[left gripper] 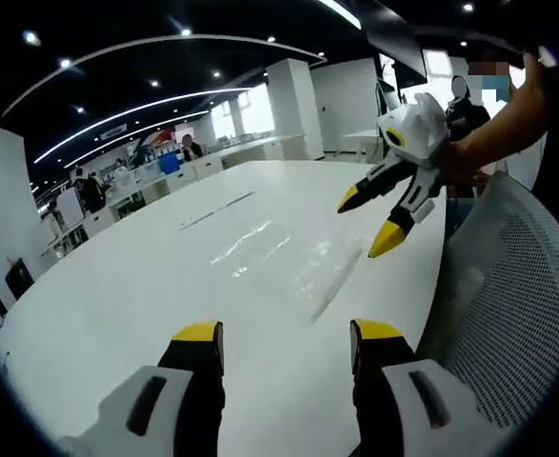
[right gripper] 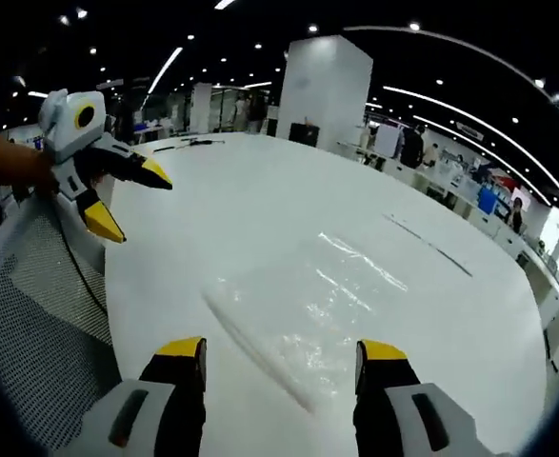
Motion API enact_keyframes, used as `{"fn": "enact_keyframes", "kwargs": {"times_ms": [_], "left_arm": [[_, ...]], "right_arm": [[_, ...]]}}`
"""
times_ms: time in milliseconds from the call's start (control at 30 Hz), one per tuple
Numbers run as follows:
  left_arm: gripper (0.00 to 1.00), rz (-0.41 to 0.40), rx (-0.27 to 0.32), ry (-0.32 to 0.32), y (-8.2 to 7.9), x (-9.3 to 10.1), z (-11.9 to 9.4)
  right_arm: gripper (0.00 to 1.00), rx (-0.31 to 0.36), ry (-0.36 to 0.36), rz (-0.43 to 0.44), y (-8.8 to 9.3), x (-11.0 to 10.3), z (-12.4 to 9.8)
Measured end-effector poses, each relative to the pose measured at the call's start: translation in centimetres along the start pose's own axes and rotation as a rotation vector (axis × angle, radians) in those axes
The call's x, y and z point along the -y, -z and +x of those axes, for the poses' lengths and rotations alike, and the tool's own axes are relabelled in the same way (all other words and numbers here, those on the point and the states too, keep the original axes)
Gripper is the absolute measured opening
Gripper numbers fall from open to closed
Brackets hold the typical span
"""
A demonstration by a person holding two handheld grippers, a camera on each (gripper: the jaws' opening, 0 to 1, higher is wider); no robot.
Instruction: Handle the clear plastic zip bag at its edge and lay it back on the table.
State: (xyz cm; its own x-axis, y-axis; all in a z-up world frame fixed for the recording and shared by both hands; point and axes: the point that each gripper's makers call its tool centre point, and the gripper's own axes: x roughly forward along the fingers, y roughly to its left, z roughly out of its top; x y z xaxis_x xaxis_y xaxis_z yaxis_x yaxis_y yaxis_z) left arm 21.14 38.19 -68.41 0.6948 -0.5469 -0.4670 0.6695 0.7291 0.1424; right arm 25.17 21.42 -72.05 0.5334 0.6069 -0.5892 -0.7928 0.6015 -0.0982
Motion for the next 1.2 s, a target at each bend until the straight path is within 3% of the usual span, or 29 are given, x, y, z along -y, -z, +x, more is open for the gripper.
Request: {"fn": "enact_keyframes", "kwargs": {"times_ms": [267, 567, 867, 1200], "left_arm": [[0.6, -0.041, 0.016, -0.018, 0.5, -1.7, -0.1], [0.76, -0.063, 0.043, 0.013, 0.6, -1.4, 0.2], [0.89, -0.063, 0.061, -0.001, 0.0, -1.3, 0.3], [0.91, -0.07, 0.054, -0.007, 0.2, -1.4, 0.3]], "right_arm": [[0.81, 0.037, 0.028, 0.054, 0.6, 0.8, -2.6], [0.99, 0.086, 0.056, 0.1, 1.6, 1.1, -4.1], [1.0, 0.114, 0.092, 0.125, 1.6, 0.8, -4.4], [1.0, 0.1, 0.093, 0.121, 1.6, 0.5, -4.4]]}}
